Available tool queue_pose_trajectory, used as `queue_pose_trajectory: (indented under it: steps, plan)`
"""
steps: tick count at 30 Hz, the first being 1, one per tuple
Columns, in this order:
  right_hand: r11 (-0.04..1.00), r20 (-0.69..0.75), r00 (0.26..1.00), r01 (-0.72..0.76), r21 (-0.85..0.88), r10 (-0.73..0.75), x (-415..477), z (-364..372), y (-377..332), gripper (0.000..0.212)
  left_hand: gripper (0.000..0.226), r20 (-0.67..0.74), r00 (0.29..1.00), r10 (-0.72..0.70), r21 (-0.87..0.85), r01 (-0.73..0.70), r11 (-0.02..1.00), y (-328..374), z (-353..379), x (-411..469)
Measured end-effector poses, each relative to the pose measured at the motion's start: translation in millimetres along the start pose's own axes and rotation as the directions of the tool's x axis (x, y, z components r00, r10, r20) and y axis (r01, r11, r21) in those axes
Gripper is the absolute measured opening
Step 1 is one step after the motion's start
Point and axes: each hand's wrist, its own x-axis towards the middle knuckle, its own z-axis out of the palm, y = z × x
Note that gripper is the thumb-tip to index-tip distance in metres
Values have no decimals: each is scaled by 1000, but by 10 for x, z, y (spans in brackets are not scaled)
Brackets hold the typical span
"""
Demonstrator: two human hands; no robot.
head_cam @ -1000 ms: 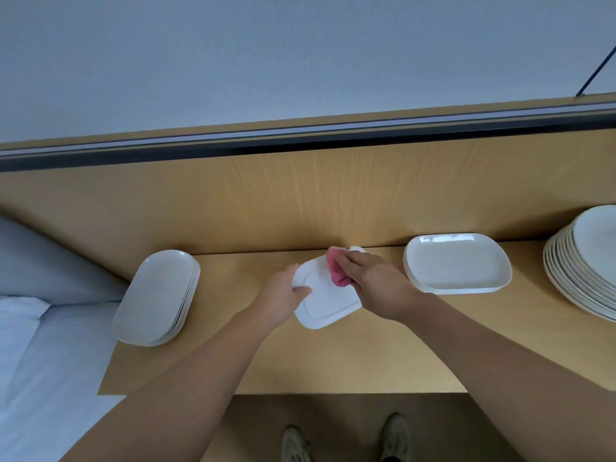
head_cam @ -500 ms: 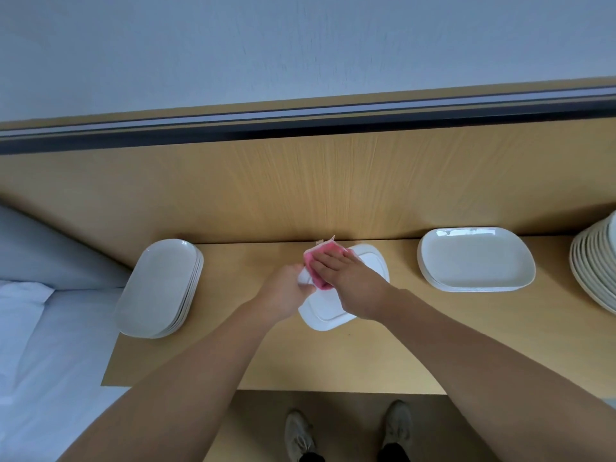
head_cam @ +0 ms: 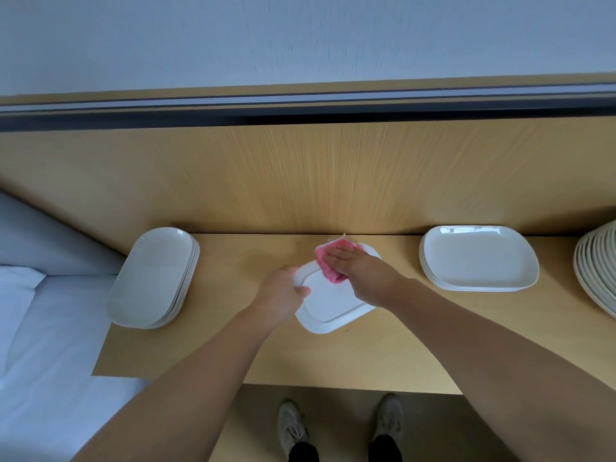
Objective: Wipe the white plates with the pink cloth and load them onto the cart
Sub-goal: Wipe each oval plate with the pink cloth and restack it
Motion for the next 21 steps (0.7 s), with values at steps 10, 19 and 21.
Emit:
queue_pose_trajectory:
  steps: [10,19,21]
  plan:
    - [985,-241,960,-117,126,145,-263,-19,281,27,24,-16,998,-61,-35,60,998,-31,41,60]
    - [900,-233,886,-334,281,401,-624,433,220,37,24,-6,992,-127,-100,125,987,-78,102,25]
    - [858,-222,862,-359,367,456,-653,476,119,38,25,-5,992,-128,-116,126,985,-65,102,17]
